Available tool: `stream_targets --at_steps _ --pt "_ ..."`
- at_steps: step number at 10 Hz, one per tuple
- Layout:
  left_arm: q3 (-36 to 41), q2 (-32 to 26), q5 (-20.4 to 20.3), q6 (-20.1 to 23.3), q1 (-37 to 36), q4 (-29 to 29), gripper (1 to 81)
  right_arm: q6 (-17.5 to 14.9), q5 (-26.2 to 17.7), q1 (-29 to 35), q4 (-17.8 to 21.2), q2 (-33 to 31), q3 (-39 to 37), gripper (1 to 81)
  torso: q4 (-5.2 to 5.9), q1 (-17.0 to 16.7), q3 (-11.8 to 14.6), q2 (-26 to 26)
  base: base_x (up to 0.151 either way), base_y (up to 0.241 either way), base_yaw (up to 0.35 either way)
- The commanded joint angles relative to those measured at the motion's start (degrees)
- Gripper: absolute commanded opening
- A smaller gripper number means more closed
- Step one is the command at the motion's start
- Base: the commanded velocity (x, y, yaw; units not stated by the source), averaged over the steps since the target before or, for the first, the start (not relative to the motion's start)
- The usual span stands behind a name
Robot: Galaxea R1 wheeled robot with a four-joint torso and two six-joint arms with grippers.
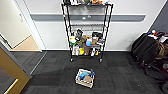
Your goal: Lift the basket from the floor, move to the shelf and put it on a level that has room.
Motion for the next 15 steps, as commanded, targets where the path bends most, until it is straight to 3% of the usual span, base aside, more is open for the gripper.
stream_targets --at_steps 1,15 --pt "0.9 -1.2 2.0 -0.8 -2.7 0.0 81.1 -0.1 -2.2 3.2 -0.1 -1.2 0.8 81.1 0.00 0.0 0.0 0.0 0.112 0.000 0.000" --pt "2.0 -0.9 2.0 -0.8 -2.4 0.4 81.1 0.0 -2.2 2.0 0.4 -1.0 0.0 81.1 0.00 0.0 0.0 0.0 0.130 0.000 0.000"
